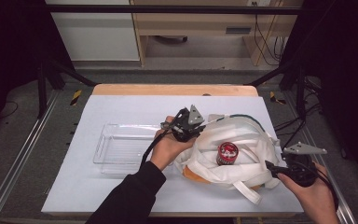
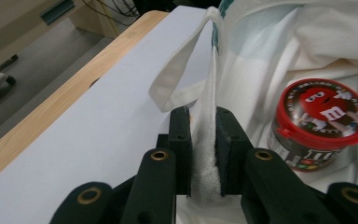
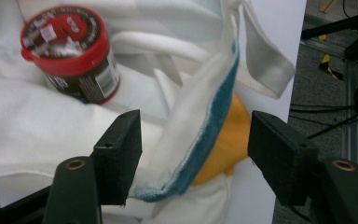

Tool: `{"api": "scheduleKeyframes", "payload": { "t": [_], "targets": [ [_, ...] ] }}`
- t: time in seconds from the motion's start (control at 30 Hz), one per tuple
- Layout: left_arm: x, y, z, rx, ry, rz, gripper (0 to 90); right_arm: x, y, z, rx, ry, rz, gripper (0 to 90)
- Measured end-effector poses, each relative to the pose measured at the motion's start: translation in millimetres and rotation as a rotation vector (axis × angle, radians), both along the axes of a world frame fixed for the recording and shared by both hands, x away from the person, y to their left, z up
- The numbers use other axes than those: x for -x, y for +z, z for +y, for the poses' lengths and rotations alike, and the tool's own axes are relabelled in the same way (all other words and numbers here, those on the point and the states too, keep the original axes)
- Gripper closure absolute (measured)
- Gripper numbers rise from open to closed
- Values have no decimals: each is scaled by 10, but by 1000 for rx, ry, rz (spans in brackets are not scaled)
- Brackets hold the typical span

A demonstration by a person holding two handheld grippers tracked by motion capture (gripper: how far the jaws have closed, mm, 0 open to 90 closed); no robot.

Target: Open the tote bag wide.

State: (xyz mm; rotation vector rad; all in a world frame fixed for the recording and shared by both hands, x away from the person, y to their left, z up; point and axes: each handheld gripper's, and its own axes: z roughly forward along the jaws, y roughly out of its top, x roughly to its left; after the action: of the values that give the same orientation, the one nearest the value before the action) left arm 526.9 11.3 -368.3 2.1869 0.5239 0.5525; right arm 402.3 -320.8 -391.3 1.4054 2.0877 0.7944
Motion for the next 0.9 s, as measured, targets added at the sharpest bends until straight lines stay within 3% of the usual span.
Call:
{"api": "scheduleKeyframes", "payload": {
  "t": [0.17, 0.27, 0.4, 0.5, 0.57, 0.67, 0.77, 0.9],
  "targets": [
    [-99, -83, 14, -26, 30, 29, 805, 81, -103, -61, 0, 0, 22, 428],
    [-129, -137, 23, -11, 35, 64, 809, 95, -173, -74, -2, 11, 28, 498],
    [-108, -175, 29, -25, 30, 69, 811, 77, -273, -62, 5, 27, 52, 579],
    [-93, -187, 40, -13, 35, 69, 811, 56, -307, -45, 12, 38, 55, 691],
    [-85, -179, 45, -9, 37, 66, 812, 51, -311, -27, 35, 40, 54, 792],
    [-63, -158, 48, -9, 35, 62, 811, 39, -306, -32, 46, 35, 49, 868],
    [-33, -130, 58, -23, 29, 47, 811, 59, -258, -52, 47, 32, 44, 876],
    [-17, -54, 97, -4, 43, 32, 811, 132, -103, -154, 48, 18, 20, 881]
  ]
}}
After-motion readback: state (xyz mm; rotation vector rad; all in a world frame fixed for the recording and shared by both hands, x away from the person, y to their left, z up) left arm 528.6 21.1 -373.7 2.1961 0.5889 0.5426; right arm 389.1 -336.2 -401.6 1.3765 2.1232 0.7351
